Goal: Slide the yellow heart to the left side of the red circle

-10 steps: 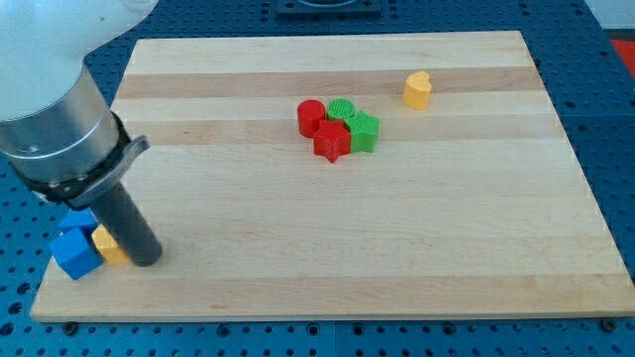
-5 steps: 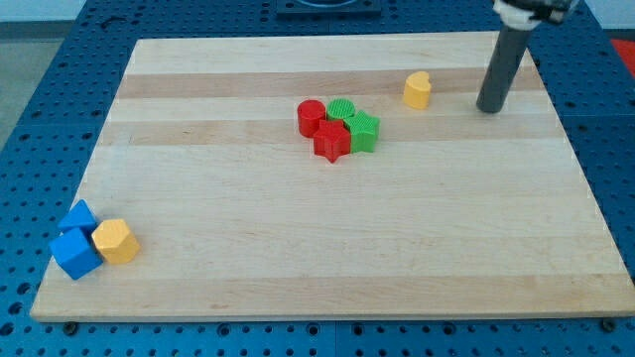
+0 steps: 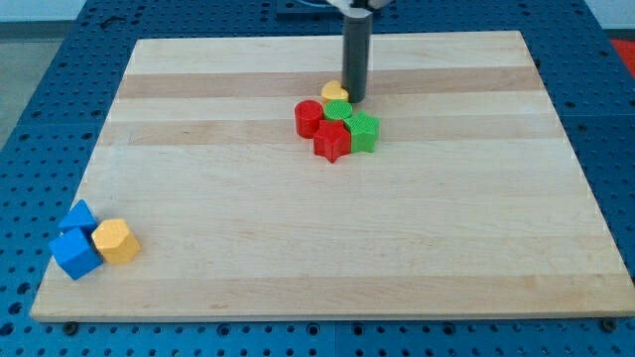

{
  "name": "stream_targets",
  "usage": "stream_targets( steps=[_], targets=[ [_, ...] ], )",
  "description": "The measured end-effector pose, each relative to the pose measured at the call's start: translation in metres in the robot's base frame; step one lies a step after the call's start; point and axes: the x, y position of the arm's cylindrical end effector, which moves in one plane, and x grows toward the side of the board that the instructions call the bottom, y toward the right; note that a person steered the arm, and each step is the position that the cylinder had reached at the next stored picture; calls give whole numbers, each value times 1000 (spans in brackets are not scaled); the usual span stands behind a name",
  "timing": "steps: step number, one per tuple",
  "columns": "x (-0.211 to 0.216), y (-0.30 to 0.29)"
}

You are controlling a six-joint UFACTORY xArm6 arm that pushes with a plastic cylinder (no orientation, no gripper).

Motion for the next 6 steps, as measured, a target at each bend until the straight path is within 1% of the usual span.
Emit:
stream_targets(
  steps=[1, 2, 4, 5, 6],
  targets=[
    [0, -4],
    [0, -28],
    [0, -101],
    [8, -112],
    [36, -104]
  ],
)
